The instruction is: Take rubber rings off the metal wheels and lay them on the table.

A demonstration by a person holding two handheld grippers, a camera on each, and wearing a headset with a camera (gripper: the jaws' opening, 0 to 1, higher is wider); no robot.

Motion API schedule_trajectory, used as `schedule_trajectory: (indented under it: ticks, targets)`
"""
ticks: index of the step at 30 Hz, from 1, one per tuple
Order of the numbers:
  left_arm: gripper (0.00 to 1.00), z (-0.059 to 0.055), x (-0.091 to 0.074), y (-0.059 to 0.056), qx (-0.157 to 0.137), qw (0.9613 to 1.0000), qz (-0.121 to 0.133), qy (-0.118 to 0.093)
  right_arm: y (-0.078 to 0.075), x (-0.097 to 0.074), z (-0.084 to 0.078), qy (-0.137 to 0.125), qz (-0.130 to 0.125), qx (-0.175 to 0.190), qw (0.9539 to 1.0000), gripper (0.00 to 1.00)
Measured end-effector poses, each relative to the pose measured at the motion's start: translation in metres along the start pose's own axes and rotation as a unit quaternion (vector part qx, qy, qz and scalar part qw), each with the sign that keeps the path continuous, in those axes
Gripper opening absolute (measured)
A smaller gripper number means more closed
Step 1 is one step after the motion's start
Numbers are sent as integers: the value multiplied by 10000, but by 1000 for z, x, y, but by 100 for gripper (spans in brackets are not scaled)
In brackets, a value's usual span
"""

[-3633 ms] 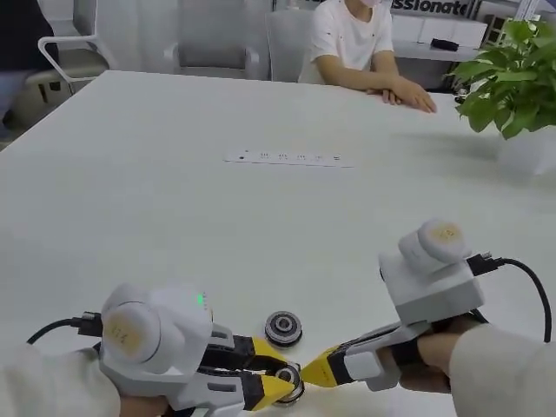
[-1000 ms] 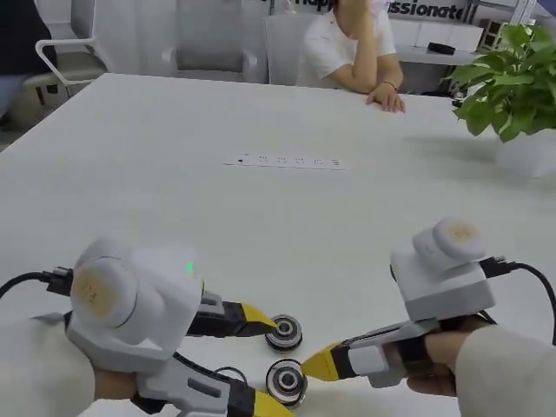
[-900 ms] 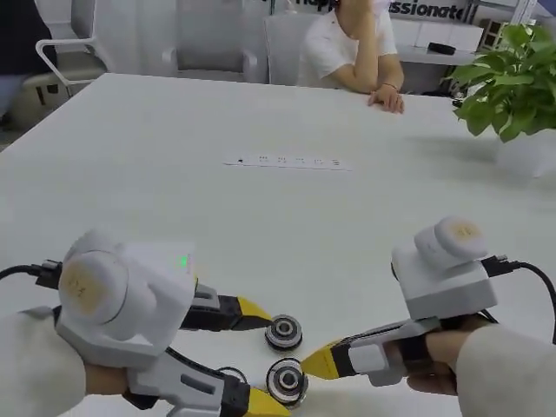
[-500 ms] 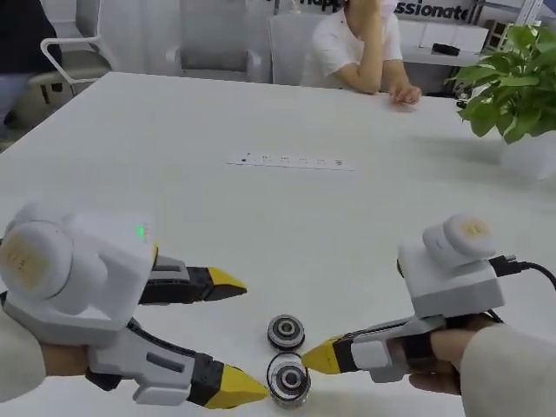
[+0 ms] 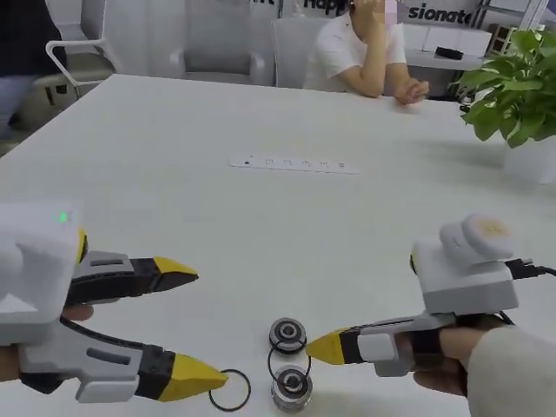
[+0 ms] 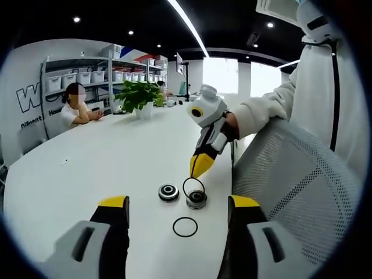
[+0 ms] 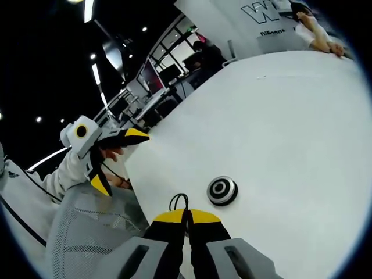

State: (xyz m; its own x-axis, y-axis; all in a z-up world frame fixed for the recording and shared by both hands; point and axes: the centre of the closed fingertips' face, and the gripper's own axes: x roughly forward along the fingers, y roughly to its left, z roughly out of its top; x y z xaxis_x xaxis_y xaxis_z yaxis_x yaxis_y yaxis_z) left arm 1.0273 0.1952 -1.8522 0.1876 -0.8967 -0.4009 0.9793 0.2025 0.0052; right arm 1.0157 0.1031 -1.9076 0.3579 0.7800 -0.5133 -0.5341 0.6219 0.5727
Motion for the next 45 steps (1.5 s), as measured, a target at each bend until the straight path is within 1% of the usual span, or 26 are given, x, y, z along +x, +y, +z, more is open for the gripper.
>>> schedule_trajectory:
  ticks: [3, 5, 8, 12, 13, 16, 22, 27, 31, 32, 35, 39, 42, 45]
  targets:
    - [71, -1, -6, 3, -62, 9999, 96, -66, 0, 0, 1, -17, 6, 8, 10000, 0]
    - [71, -4, -12, 5, -153, 9997, 150, -102, 0, 0, 1, -31, 10, 12, 10000, 0]
    - [73, -8, -20, 8, -200, 9994, 260, -119, 1, -1, 3, -67, 21, 23, 10000, 0]
    - [78, -14, -27, 9, -298, 9989, 334, -161, 2, -1, 5, -111, 27, 30, 9999, 0]
    - [78, -19, -30, 9, -381, 9985, 373, -140, 1, -1, 6, -128, 26, 35, 9999, 0]
    - [80, -24, -31, 9, -391, 9984, 408, -46, 3, -2, 8, -185, 37, 65, 9998, 0]
    - [83, -32, -28, 6, -348, 9987, 352, 142, 4, -5, 13, -297, 39, 80, 9995, 0]
    - [88, -35, -27, 3, -450, 9985, 260, 172, 4, -7, 17, -399, 27, 118, 9991, 0]
    - [92, -41, -25, -2, -522, 9981, 116, 302, 7, -8, 19, -463, 28, 133, 9988, 0]
    - [92, -44, -24, -4, -559, 9978, 57, 347, 8, -8, 19, -473, 26, 131, 9988, 0]
    - [92, -49, -23, -7, -640, 9969, -19, 453, 9, -8, 20, -495, 27, 136, 9987, 0]
    - [93, -52, -22, -12, -707, 9961, -145, 515, 10, -8, 20, -512, 28, 139, 9986, 0]
    - [93, -54, -22, -14, -744, 9955, -193, 562, 11, -8, 21, -525, 27, 141, 9985, 0]
    - [94, -59, -21, -17, -807, 9941, -261, 675, 12, -9, 23, -550, 35, 148, 9984, 0]
